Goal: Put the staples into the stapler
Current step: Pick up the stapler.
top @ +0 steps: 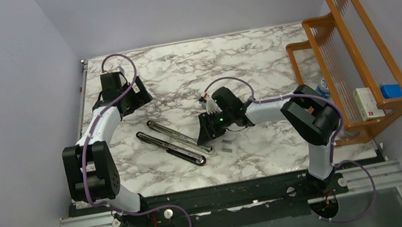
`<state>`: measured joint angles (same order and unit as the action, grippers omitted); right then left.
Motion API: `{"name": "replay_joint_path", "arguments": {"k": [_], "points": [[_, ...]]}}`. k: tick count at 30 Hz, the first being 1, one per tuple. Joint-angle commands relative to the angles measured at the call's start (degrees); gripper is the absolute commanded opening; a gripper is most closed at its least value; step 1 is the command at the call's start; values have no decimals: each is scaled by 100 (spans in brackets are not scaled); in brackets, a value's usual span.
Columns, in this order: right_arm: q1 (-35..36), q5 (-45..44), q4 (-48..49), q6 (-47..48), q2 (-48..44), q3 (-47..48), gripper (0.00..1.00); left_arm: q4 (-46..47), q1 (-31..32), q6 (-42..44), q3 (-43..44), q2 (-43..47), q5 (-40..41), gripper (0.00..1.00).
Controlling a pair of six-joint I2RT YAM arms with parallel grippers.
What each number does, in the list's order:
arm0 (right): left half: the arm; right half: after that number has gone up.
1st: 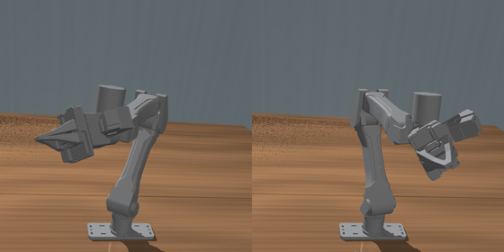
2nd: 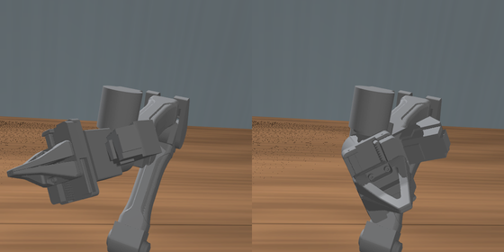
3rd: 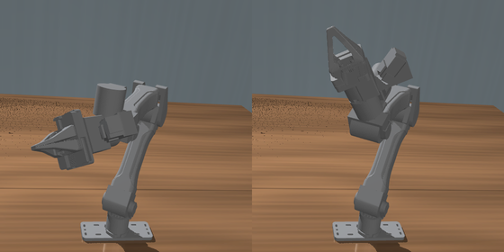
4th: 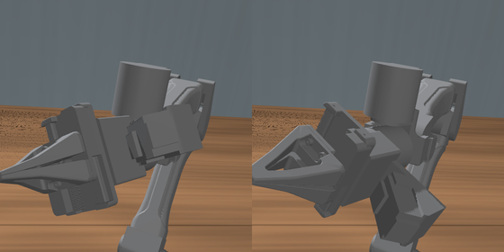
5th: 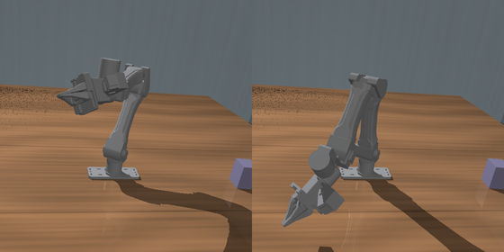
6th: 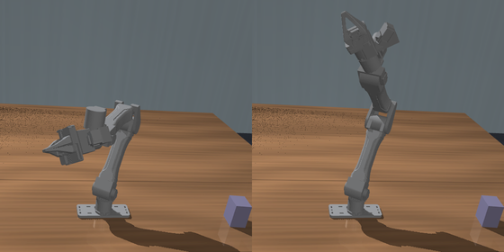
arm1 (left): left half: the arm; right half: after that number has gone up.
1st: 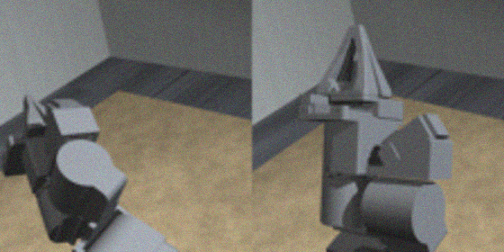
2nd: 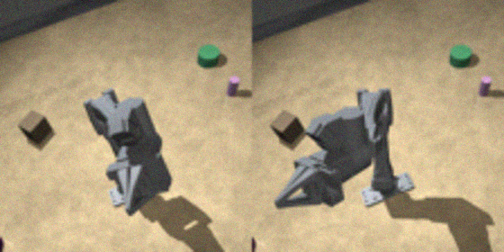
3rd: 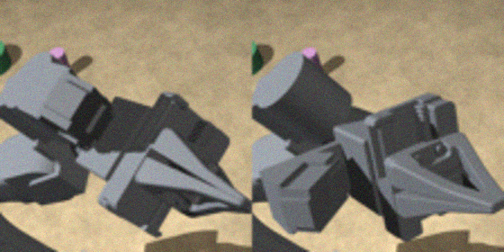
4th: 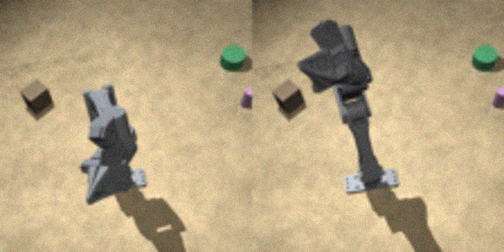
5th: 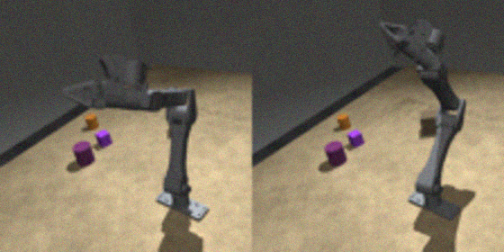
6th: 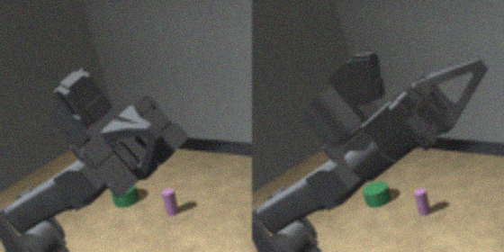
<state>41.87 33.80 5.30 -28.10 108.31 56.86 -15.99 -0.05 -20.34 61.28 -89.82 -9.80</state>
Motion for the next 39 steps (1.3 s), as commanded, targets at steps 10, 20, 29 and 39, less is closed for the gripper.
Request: {"name": "replay_joint_path", "arguments": {"k": [10,20,29,39], "points": [[-134,28,422,-275,-146,-82,51,51,-47,39,149,-13,-92,97],[-135,167,443,-209,-75,-17,39,50,-40,41,155,8,-101,97],[-135,228,468,-192,-29,-17,28,50,-47,44,152,-3,-101,97],[-135,220,494,-118,-207,-8,20,49,-47,45,156,-1,-101,97]]}}
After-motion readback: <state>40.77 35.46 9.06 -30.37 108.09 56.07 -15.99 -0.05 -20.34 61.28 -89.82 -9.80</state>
